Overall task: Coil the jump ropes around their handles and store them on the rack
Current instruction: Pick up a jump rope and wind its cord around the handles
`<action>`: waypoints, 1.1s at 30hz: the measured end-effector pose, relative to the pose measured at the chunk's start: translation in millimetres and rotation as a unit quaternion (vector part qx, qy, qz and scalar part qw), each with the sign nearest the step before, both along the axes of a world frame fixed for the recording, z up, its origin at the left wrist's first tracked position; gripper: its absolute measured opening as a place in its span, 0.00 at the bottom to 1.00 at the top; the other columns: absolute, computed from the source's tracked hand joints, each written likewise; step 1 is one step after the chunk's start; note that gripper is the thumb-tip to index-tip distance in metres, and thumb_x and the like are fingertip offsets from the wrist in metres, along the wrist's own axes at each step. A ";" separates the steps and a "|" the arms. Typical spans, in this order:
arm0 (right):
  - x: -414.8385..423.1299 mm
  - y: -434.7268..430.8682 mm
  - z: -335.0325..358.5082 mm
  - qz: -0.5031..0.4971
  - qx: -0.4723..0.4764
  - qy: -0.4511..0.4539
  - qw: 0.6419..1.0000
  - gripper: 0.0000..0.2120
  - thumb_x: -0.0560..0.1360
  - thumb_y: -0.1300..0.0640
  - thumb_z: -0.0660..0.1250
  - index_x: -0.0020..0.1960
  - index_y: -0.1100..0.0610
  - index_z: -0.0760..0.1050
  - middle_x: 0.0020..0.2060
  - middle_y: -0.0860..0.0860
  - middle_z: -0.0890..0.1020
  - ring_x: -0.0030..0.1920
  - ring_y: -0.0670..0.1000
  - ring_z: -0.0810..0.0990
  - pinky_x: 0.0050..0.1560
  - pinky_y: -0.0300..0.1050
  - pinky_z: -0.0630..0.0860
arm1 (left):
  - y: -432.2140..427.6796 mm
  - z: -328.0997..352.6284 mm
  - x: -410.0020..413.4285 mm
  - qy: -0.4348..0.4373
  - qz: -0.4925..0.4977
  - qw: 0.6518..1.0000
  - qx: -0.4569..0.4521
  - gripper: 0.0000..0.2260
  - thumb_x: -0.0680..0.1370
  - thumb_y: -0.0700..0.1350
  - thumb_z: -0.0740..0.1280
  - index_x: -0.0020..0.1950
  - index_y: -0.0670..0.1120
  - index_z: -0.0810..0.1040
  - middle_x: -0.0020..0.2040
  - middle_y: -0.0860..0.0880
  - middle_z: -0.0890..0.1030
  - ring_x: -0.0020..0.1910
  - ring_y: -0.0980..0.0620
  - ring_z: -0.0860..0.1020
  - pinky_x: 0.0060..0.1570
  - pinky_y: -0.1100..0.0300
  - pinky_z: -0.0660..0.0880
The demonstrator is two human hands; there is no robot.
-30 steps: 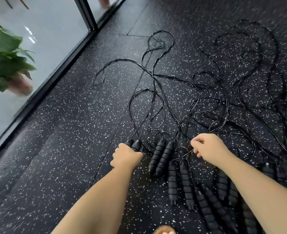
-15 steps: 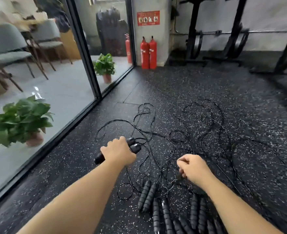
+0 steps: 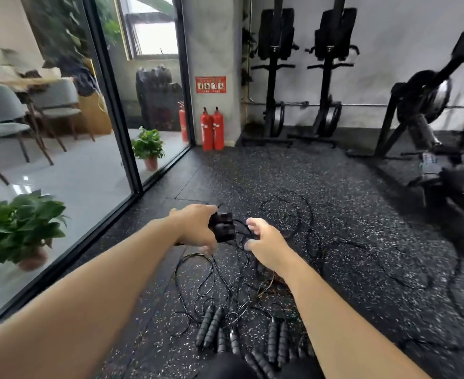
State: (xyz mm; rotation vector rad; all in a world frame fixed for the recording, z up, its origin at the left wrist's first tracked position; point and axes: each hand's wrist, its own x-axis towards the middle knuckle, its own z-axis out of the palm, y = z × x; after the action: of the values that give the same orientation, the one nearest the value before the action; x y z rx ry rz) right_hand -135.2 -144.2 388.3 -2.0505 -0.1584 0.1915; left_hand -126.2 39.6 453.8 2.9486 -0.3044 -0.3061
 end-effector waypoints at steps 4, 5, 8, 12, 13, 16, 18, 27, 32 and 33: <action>-4.8 -5.2 -8.9 -0.044 0.029 -0.016 0.998 0.09 0.74 0.67 0.62 0.45 0.53 0.74 0.41 0.52 0.78 0.40 0.50 0.73 0.43 0.44 0.70 | -3.3 31.4 -9.5 0.041 0.022 0.989 -0.139 0.20 0.61 0.42 0.73 0.51 0.46 0.73 0.47 0.46 0.79 0.43 0.48 0.77 0.42 0.54 0.76; -7.6 -10.3 -11.2 -0.059 0.021 -0.020 0.998 0.09 0.74 0.66 0.63 0.44 0.53 0.75 0.39 0.52 0.79 0.39 0.50 0.74 0.43 0.43 0.70 | -1.6 38.5 -11.4 0.050 0.029 0.984 -0.169 0.23 0.59 0.43 0.72 0.53 0.45 0.74 0.46 0.45 0.79 0.41 0.48 0.77 0.41 0.54 0.77; -14.6 -28.3 -20.6 -0.082 -0.004 -0.015 0.997 0.09 0.73 0.67 0.65 0.43 0.53 0.76 0.37 0.49 0.78 0.38 0.49 0.74 0.41 0.42 0.70 | 7.4 53.1 -13.6 0.080 0.064 0.955 -0.280 0.22 0.56 0.41 0.68 0.49 0.45 0.75 0.40 0.44 0.77 0.35 0.48 0.75 0.35 0.57 0.74; -20.4 -49.5 -41.2 -0.098 -0.062 0.013 0.993 0.09 0.74 0.66 0.65 0.43 0.53 0.76 0.39 0.49 0.80 0.41 0.50 0.76 0.44 0.44 0.73 | 21.6 58.2 -7.6 0.070 0.144 0.892 -0.423 0.22 0.51 0.39 0.69 0.44 0.43 0.72 0.38 0.43 0.73 0.32 0.50 0.70 0.31 0.61 0.67; -22.0 -54.4 -46.5 -0.106 -0.079 0.020 0.991 0.08 0.74 0.65 0.65 0.44 0.53 0.76 0.40 0.49 0.80 0.40 0.50 0.76 0.44 0.43 0.73 | 25.4 58.0 -4.9 0.068 0.160 0.877 -0.447 0.25 0.48 0.40 0.69 0.43 0.43 0.72 0.38 0.44 0.73 0.32 0.51 0.70 0.31 0.62 0.67; -28.9 -69.7 -57.9 -0.123 -0.138 0.030 0.982 0.06 0.76 0.62 0.64 0.41 0.55 0.76 0.36 0.49 0.79 0.35 0.49 0.74 0.36 0.42 0.69 | 30.9 56.8 -2.6 0.077 0.203 0.844 -0.490 0.18 0.49 0.41 0.69 0.38 0.43 0.72 0.34 0.46 0.73 0.30 0.51 0.69 0.32 0.63 0.67; -29.8 -75.1 -54.1 -0.116 -0.148 0.020 0.982 0.10 0.78 0.59 0.63 0.38 0.59 0.76 0.33 0.51 0.79 0.31 0.49 0.72 0.34 0.44 0.67 | 26.6 52.4 -5.8 0.074 0.230 0.838 -0.489 0.07 0.61 0.38 0.68 0.37 0.43 0.72 0.30 0.46 0.74 0.28 0.52 0.69 0.34 0.63 0.68; -16.3 -54.7 39.0 -0.018 -0.100 -0.018 0.995 0.10 0.77 0.63 0.63 0.38 0.61 0.78 0.34 0.54 0.81 0.34 0.51 0.77 0.41 0.44 0.75 | -69.4 7.3 -33.7 0.230 0.188 0.726 -0.620 0.08 0.65 0.34 0.61 0.42 0.42 0.71 0.41 0.43 0.78 0.26 0.52 0.73 0.31 0.60 0.75; -19.9 -48.2 66.1 0.018 -0.138 -0.010 0.990 0.16 0.77 0.69 0.59 0.31 0.59 0.71 0.27 0.53 0.75 0.24 0.47 0.70 0.23 0.33 0.66 | -107.3 9.0 -36.1 0.238 0.155 0.697 -0.659 0.06 0.66 0.36 0.60 0.38 0.44 0.73 0.31 0.47 0.75 0.26 0.52 0.73 0.32 0.62 0.75; -20.8 -51.3 68.4 0.025 -0.134 -0.008 0.991 0.17 0.77 0.68 0.58 0.31 0.59 0.71 0.27 0.53 0.75 0.24 0.46 0.70 0.22 0.32 0.65 | -109.0 10.6 -35.0 0.228 0.159 0.690 -0.668 0.07 0.69 0.34 0.58 0.38 0.44 0.73 0.32 0.47 0.76 0.26 0.52 0.73 0.34 0.61 0.73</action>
State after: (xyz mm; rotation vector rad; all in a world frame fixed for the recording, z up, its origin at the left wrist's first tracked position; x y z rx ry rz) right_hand -156.1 -195.5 456.7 -2.3168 -0.2039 0.2381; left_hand -161.2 -69.4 464.4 1.3523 0.0789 -0.4683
